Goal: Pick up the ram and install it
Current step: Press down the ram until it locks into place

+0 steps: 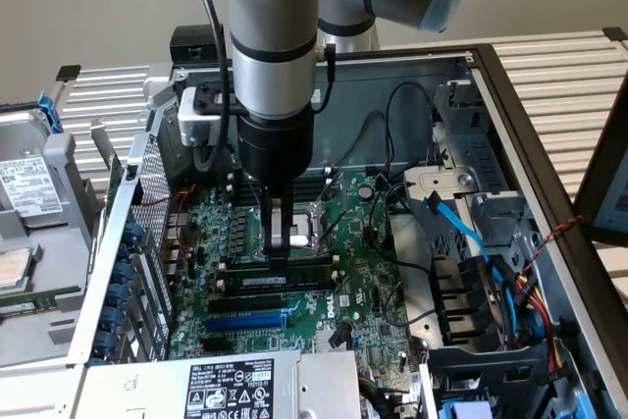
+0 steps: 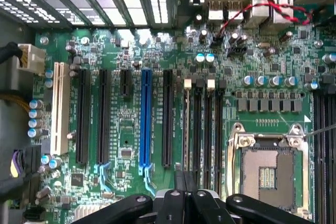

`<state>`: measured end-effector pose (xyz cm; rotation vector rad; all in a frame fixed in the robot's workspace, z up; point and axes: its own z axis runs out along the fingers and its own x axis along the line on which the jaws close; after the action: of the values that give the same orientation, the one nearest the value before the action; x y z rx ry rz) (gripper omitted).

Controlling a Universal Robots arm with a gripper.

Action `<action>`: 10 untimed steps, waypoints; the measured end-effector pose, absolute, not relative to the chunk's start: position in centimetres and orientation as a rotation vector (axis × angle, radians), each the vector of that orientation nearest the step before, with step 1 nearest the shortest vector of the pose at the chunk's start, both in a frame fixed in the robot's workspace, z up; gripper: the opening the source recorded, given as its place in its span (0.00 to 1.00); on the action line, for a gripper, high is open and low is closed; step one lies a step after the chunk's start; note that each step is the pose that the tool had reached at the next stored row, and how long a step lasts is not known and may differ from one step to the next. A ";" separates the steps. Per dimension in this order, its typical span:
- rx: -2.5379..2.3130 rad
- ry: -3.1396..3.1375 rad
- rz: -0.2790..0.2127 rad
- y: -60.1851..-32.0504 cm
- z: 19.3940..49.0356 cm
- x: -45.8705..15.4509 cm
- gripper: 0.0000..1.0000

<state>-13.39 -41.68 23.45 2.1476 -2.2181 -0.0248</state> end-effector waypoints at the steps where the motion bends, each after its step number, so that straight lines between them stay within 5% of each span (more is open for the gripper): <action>1: 2.148 -2.218 -0.025 -41.7 23.5 -13.9 0.11; 10: 2.148 -2.219 -0.025 -41.7 23.2 -16.3 0.11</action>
<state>-16.31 -41.67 23.16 2.1483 -2.2185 -0.0251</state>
